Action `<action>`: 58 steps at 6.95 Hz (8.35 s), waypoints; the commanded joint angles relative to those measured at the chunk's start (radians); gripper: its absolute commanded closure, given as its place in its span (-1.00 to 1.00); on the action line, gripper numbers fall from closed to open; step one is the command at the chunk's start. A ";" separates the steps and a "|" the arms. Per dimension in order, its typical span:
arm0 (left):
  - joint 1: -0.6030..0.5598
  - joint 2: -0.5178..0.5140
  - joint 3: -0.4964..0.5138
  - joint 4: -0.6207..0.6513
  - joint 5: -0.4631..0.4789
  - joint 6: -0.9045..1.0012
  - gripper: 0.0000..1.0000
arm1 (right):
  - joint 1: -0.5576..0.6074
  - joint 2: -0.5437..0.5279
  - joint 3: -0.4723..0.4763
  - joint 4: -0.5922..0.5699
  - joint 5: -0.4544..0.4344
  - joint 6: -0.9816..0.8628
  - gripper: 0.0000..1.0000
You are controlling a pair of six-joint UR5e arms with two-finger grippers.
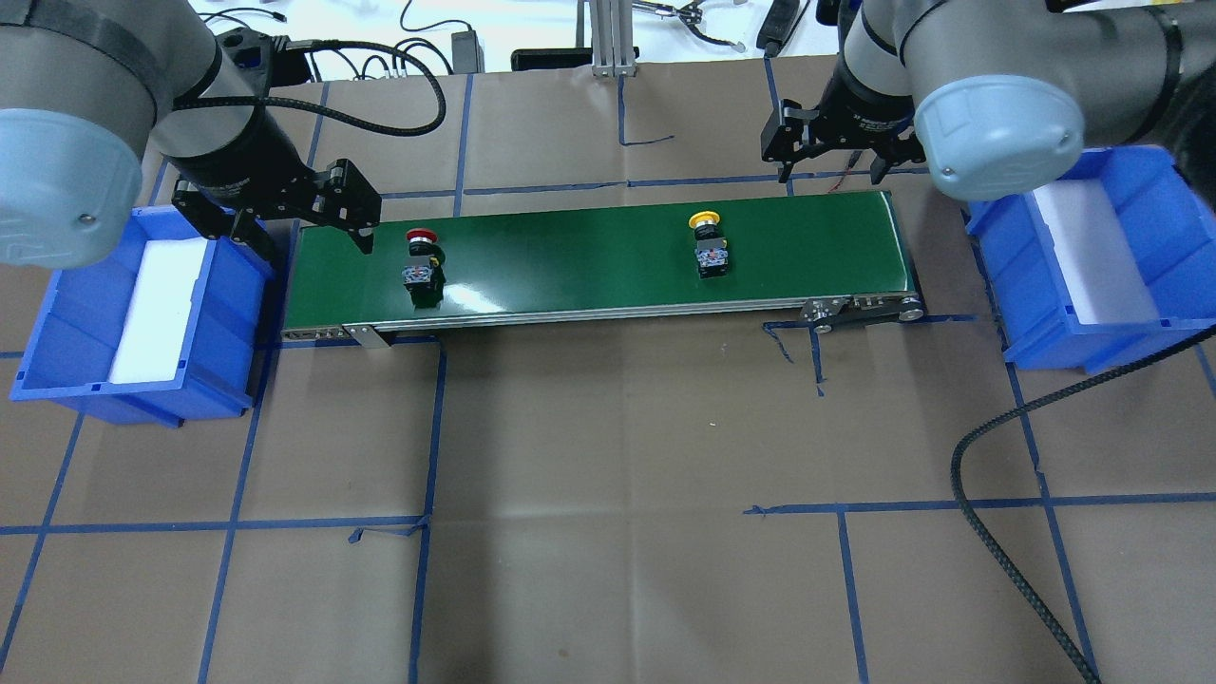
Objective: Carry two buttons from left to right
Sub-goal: 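Lower the right gripper onto the yellow button at the belt's far end, then carry the yellow button with the right gripper into the empty blue bin, then release the yellow button in the bin and raise the right gripper, then move the right gripper to the red button on the belt and grasp it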
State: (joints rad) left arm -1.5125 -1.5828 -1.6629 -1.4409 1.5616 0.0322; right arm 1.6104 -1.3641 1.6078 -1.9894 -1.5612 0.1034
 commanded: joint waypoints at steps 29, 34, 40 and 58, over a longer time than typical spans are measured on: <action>0.000 0.014 -0.001 0.002 -0.002 0.008 -0.99 | -0.633 0.203 0.124 -0.172 0.055 -0.642 0.95; 0.000 0.013 -0.001 0.002 -0.003 0.005 -0.99 | -0.630 0.192 0.173 -0.169 0.056 -0.631 -0.66; 0.000 0.013 -0.001 0.002 -0.005 0.003 -0.99 | -0.621 0.064 -0.047 0.041 0.124 -0.610 -0.99; 0.000 0.015 -0.001 0.002 -0.003 0.005 -0.99 | -0.030 0.141 -0.218 0.136 -0.070 -0.103 -0.98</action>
State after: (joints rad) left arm -1.5125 -1.5678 -1.6644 -1.4389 1.5581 0.0368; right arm 1.5800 -1.2443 1.3882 -1.8536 -1.6594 -0.0037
